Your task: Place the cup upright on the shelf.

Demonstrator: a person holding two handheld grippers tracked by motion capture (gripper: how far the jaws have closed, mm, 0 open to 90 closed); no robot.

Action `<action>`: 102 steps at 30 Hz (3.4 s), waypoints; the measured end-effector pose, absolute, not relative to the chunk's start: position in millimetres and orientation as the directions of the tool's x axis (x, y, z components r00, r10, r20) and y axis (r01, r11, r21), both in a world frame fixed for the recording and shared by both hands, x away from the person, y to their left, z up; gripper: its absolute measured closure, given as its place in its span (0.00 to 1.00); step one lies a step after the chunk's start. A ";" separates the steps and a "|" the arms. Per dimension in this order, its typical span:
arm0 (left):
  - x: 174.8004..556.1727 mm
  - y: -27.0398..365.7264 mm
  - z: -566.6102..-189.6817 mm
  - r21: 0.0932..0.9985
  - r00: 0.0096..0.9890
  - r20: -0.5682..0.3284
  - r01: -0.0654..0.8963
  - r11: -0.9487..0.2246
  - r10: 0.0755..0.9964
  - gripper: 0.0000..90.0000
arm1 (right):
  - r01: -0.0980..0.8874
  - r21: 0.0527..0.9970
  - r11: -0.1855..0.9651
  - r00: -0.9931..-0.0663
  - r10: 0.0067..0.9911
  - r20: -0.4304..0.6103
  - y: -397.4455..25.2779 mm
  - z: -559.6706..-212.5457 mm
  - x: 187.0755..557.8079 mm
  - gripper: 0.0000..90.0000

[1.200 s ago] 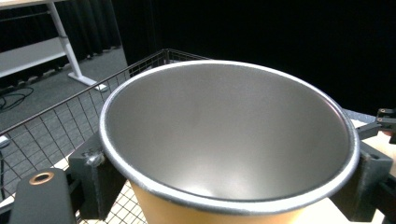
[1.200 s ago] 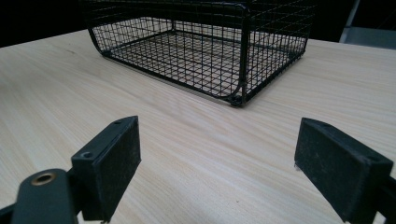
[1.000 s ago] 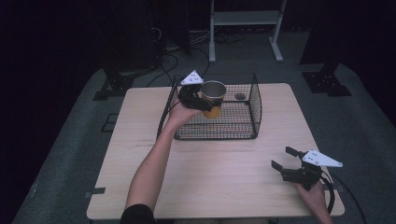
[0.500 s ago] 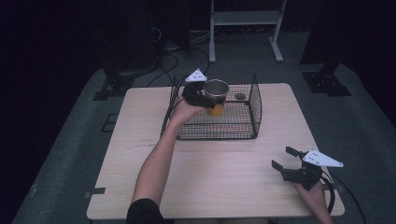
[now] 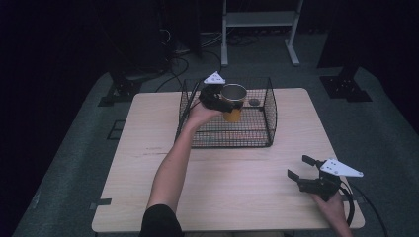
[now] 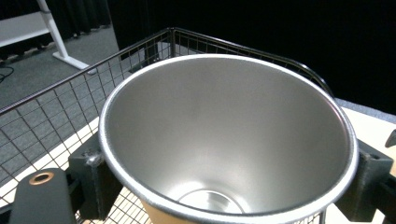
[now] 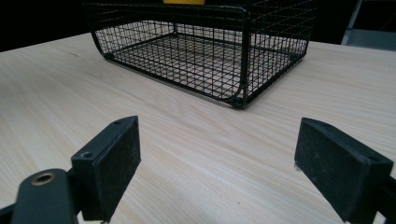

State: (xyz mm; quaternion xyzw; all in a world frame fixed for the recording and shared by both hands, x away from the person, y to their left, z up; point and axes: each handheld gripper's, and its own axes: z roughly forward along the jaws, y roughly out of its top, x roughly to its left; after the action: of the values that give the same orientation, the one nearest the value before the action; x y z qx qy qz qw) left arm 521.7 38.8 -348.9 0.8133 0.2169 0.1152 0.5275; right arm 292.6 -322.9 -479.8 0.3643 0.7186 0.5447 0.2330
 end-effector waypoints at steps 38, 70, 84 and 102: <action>542.2 28.7 -395.7 0.815 0.880 -0.043 0.304 -0.493 0.472 0.13 | 0.268 0.954 0.138 -0.632 0.772 0.066 -323.6 -479.9 292.8 0.15; 541.0 29.9 -402.7 0.768 0.885 0.025 0.281 -0.575 0.465 0.13 | 0.268 0.954 0.135 -0.632 0.772 0.069 -323.8 -479.9 292.7 0.15; 540.0 32.8 -403.7 0.761 0.885 0.022 0.287 -0.582 0.465 0.08 | 0.268 0.954 0.136 -0.632 0.772 0.068 -323.7 -479.9 292.7 0.15; 538.9 34.9 -395.3 0.803 0.877 0.020 0.273 -0.530 0.481 0.02 | 0.269 0.954 0.135 -0.633 0.771 0.069 -323.8 -479.9 292.9 0.15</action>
State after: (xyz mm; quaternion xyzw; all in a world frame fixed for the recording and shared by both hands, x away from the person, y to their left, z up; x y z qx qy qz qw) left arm 538.9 34.9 -395.3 0.8664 0.2175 0.1201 0.4332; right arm 292.9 -323.8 -479.9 0.3623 0.7178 0.5487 0.2289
